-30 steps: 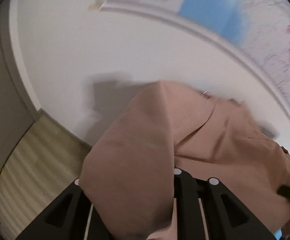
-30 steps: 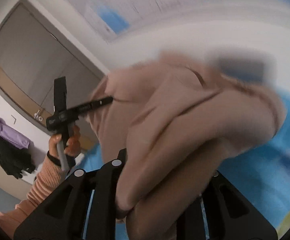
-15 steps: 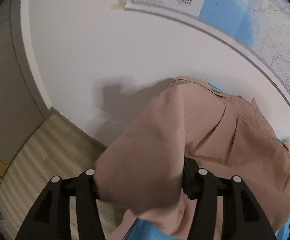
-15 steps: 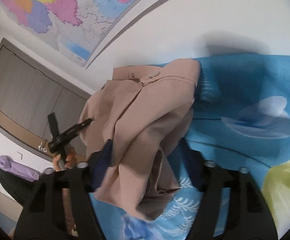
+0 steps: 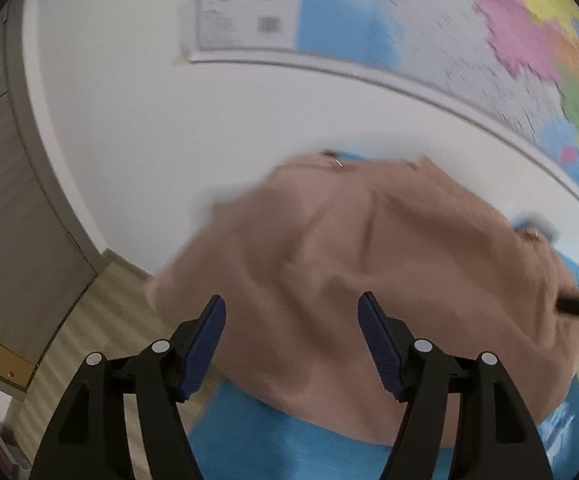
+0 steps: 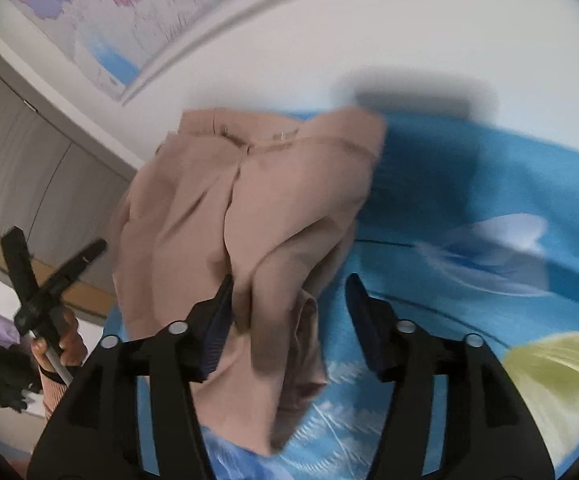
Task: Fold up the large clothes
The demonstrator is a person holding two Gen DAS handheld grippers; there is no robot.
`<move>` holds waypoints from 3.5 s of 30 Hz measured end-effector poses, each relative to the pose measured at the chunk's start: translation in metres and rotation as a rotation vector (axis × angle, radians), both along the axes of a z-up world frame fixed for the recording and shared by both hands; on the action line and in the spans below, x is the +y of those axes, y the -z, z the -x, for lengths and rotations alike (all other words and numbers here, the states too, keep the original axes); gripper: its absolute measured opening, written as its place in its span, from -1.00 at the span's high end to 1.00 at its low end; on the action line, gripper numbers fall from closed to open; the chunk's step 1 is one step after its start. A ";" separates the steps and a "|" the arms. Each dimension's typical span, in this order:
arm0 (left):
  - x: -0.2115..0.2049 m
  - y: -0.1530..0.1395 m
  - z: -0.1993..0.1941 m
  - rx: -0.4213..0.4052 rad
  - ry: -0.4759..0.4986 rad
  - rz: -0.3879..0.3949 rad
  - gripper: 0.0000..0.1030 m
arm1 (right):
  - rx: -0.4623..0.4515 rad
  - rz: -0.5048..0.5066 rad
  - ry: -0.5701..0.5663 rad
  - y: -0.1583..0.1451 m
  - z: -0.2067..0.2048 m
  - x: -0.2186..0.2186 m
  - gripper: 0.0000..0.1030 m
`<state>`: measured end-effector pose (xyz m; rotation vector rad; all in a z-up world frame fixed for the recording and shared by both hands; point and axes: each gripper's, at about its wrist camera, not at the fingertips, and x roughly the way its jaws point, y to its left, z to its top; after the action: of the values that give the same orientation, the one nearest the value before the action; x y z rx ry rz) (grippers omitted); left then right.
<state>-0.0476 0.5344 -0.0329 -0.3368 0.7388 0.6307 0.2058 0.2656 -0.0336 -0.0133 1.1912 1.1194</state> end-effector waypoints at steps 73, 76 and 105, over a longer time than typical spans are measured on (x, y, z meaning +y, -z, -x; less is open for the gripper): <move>-0.164 0.006 0.045 0.014 -0.072 -0.119 -0.87 | -0.487 -0.069 -0.091 -0.022 0.161 -0.052 -0.90; -0.170 0.000 0.048 0.003 -0.073 -0.139 -0.87 | -0.482 -0.060 -0.088 -0.024 0.165 -0.055 -0.90; -0.203 -0.018 0.070 -0.031 -0.115 -0.223 -0.87 | -0.550 -0.133 -0.055 -0.041 0.192 -0.086 -0.90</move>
<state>-0.1175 0.3310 -0.0151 -0.1839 0.6151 0.8069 0.0136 0.1796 0.0070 -0.2384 0.6285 1.1441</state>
